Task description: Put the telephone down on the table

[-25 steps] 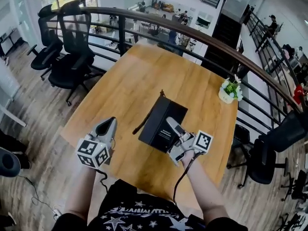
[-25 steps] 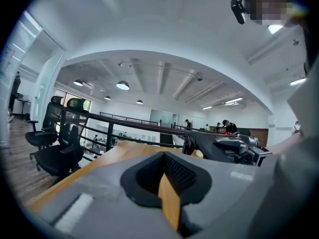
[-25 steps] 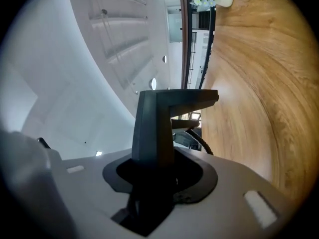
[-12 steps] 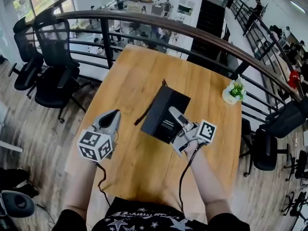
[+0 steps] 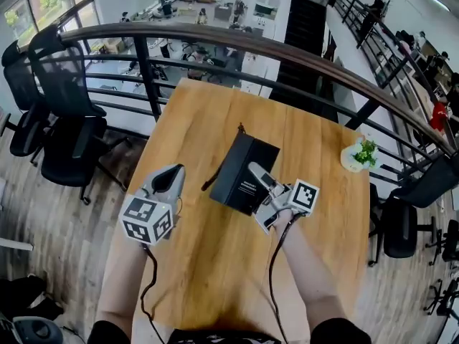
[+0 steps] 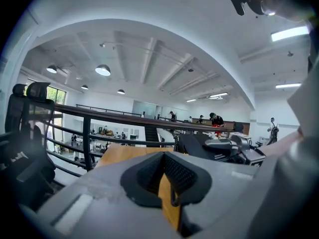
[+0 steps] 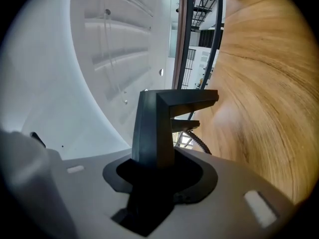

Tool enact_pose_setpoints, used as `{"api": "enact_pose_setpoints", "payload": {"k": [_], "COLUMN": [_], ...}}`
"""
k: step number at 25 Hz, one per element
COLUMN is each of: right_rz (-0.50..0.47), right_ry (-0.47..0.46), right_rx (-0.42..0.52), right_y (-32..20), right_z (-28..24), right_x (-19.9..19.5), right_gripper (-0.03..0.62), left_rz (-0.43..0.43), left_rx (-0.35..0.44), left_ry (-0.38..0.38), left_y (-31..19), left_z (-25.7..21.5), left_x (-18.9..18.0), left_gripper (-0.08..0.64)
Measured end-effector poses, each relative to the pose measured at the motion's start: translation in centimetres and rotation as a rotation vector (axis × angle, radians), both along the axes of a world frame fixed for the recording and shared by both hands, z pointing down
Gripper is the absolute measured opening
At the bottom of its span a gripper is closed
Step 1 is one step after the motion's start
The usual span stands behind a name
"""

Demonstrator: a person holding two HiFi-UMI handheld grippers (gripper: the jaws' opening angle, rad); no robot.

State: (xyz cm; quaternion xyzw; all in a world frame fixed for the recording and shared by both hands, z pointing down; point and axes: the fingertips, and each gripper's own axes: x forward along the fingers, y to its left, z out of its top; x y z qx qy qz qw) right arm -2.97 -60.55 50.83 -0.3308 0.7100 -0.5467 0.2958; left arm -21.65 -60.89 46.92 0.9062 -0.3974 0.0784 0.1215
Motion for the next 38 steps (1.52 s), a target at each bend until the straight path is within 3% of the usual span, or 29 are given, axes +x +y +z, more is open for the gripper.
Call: {"api": "enact_pose_setpoints", "payload": {"k": [9, 22, 30, 38], "right_rz": [0.047, -0.043, -0.071, -0.1], "right_ry": [0.035, 0.042, 0.057, 0.03], "right_rx": [-0.004, -0.002, -0.021, -0.014], "right_y": [-10.7, -23.4, -28.4, -29.5], "right_z": [4.1, 8.0, 10.0, 11.2], "right_x": [2.6, 1.9, 0.1, -0.1], "right_gripper": [0.166, 0.166, 0.166, 0.166], "left_rz": [0.024, 0.026, 0.003, -0.009], "left_rx": [0.001, -0.016, -0.021, -0.045], "left_ry": [0.0, 0.002, 0.003, 0.013], "left_y": [-10.1, -18.4, -21.8, -22.6], "left_z": [3.8, 9.1, 10.6, 12.4], "left_x": [2.9, 4.5, 4.3, 4.3], "left_gripper": [0.003, 0.003, 0.003, 0.003]}}
